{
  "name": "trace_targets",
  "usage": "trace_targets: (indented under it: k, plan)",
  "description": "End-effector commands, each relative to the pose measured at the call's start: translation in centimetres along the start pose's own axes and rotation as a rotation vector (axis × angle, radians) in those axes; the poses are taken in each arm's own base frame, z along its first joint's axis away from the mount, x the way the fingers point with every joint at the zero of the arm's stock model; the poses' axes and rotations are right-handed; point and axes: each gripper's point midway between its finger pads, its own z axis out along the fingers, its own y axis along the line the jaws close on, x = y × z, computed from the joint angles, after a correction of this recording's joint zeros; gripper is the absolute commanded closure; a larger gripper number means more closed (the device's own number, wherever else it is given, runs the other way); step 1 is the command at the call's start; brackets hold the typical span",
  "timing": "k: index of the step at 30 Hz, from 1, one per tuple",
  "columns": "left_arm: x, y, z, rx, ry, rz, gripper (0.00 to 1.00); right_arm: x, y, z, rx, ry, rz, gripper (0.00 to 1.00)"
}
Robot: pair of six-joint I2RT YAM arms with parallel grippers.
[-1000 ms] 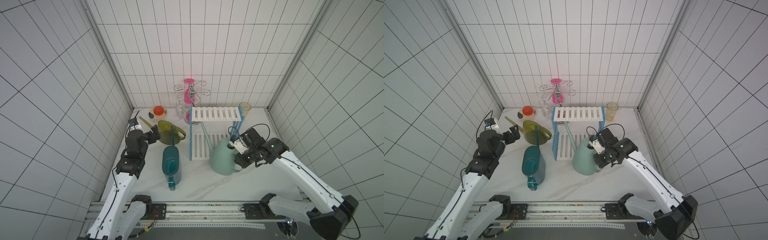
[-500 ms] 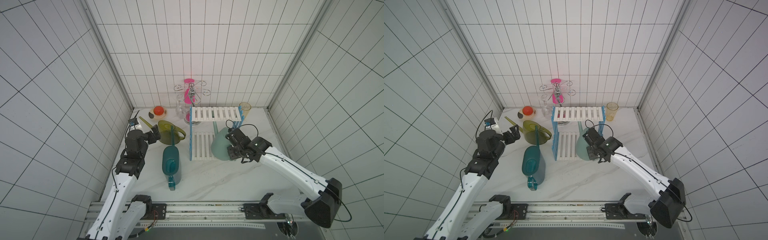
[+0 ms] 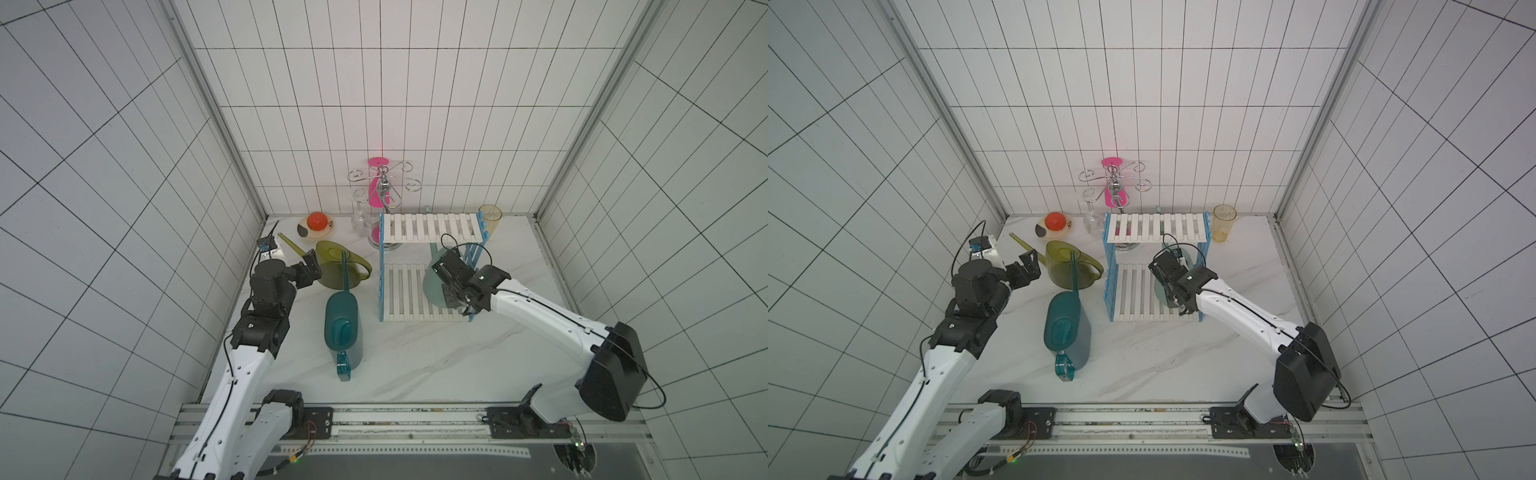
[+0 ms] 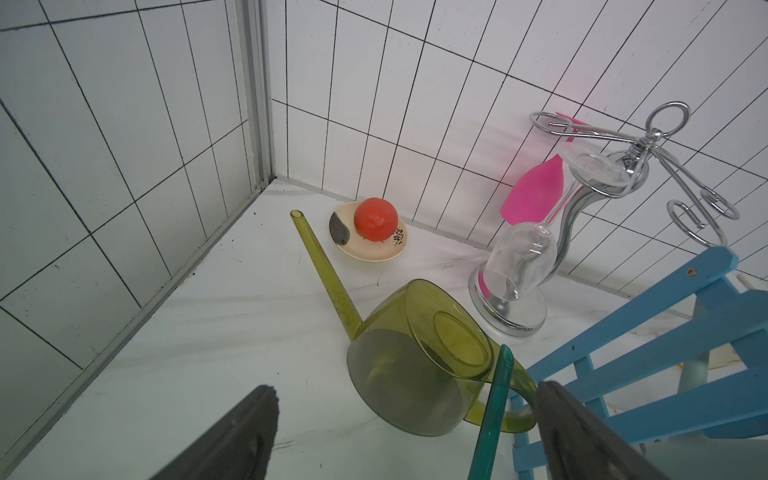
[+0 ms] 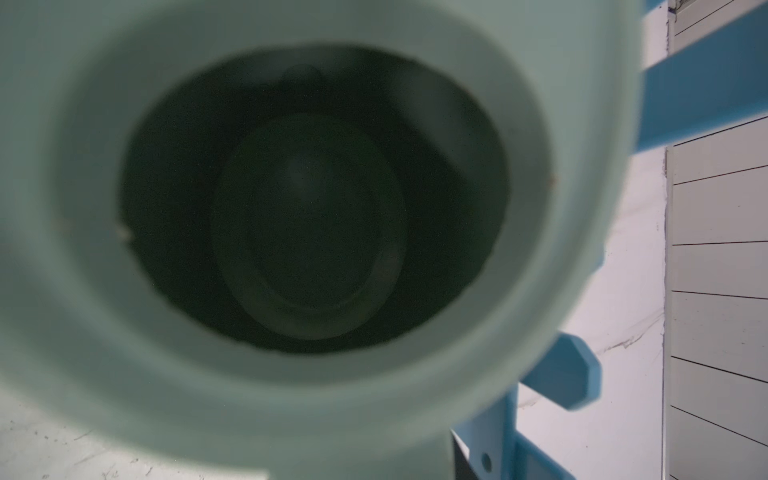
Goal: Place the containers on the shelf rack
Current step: 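Place the container on the shelf.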
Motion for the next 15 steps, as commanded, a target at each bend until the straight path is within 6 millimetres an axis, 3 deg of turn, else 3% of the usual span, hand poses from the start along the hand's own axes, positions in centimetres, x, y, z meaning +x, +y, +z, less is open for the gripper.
trace_targets:
  k: [1,15]
  plan:
    - [-0.9,-0.5,-0.5,0.014,-0.017,0.009,0.02,-2.5,0.0,-0.7,0.025,-0.089,0.076,1.0]
    - [-0.6,-0.5,-0.4,0.019,-0.008,0.005,0.02,0.6,-0.3,0.9,0.06,-0.004,0.143,1.0]
